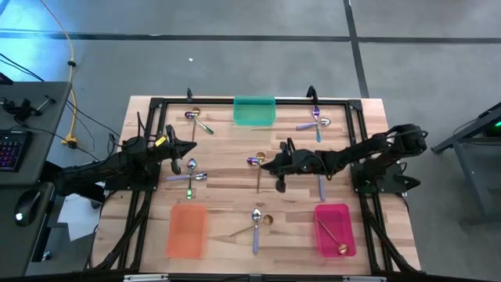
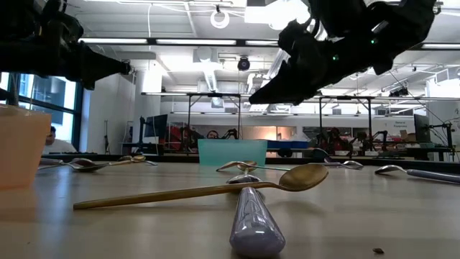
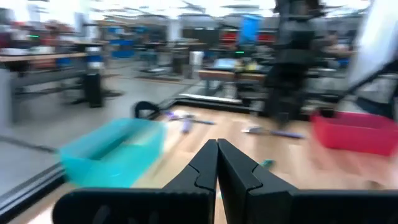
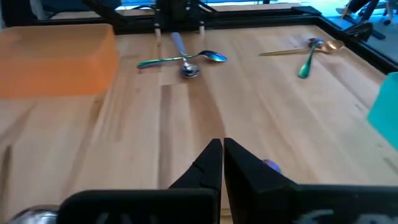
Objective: Sort silverware by color (type)
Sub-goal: Put the violet spoon into the blue bin
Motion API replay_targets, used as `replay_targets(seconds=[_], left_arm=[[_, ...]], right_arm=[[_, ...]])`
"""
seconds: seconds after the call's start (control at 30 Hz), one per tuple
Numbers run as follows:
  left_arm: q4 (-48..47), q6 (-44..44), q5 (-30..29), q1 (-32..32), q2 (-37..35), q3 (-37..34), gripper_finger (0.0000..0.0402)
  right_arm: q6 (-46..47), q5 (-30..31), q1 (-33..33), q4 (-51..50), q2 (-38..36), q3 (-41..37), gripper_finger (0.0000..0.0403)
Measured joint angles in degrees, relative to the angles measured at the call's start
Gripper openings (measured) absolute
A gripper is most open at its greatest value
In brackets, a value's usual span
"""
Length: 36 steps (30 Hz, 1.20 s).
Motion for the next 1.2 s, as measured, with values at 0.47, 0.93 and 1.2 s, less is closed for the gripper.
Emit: replay_targets(seconds=[0.47,0.93,1.2], left_arm=[[3.0,-3.6,10.0,-3.6,15.8,0.0,0.0000],[7.7,-1.5,9.6,-4.5,38.8,7.4,0.0000],[17.7,0.6,9.2,-4.5,44.6,7.4,0.0000]], right_arm=[[-4.9,-7.8,-10.0,2.0,0.0,0.0,0.0000],[-0.2,-7.8,-11.7,0.0,0.0,0.1,0.0000],[6.2,-2.5,-9.4,-8.6,0.0,0.1,0.0002]])
